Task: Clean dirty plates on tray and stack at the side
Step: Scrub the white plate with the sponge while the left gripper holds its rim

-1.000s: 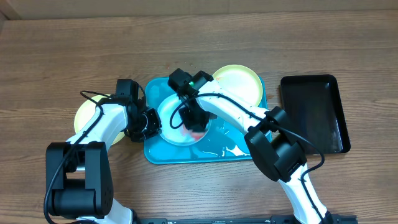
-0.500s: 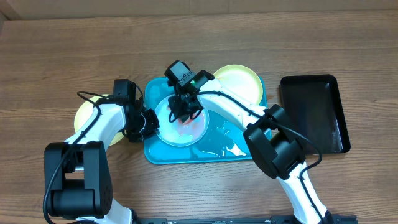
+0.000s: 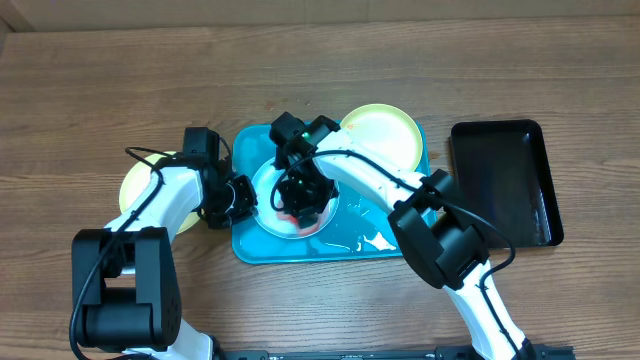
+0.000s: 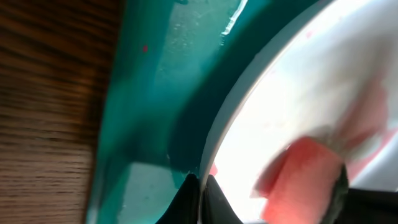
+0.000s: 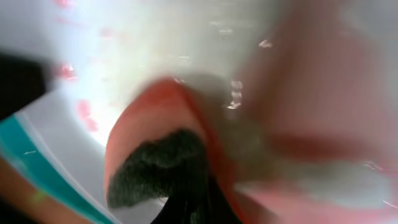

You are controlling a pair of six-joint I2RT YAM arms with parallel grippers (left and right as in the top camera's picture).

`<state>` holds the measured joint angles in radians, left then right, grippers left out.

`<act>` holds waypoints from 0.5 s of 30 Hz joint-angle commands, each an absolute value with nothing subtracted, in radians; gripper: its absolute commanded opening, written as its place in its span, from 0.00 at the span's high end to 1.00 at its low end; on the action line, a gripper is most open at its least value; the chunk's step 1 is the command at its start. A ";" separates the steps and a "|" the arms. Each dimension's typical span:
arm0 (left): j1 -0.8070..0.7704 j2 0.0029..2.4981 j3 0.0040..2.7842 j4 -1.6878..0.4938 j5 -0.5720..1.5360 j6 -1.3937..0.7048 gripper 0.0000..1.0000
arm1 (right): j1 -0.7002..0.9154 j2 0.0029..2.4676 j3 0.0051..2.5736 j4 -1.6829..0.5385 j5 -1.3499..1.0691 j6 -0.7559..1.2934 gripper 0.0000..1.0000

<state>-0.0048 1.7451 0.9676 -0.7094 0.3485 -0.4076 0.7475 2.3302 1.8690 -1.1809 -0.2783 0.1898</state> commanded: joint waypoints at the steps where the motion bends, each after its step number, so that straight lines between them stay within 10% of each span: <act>1: 0.001 1.745 0.965 -0.710 0.341 -0.380 0.96 | 0.706 2.346 1.882 -1.185 0.106 0.213 0.96; 15: 0.001 1.745 0.965 -0.722 0.341 -0.369 0.96 | 0.707 2.398 1.884 -0.832 -0.128 0.213 0.96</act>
<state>-0.0055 1.7451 0.9676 -0.7052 0.3603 -0.4080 0.7128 2.3398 1.8866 -0.8631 0.0288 0.2089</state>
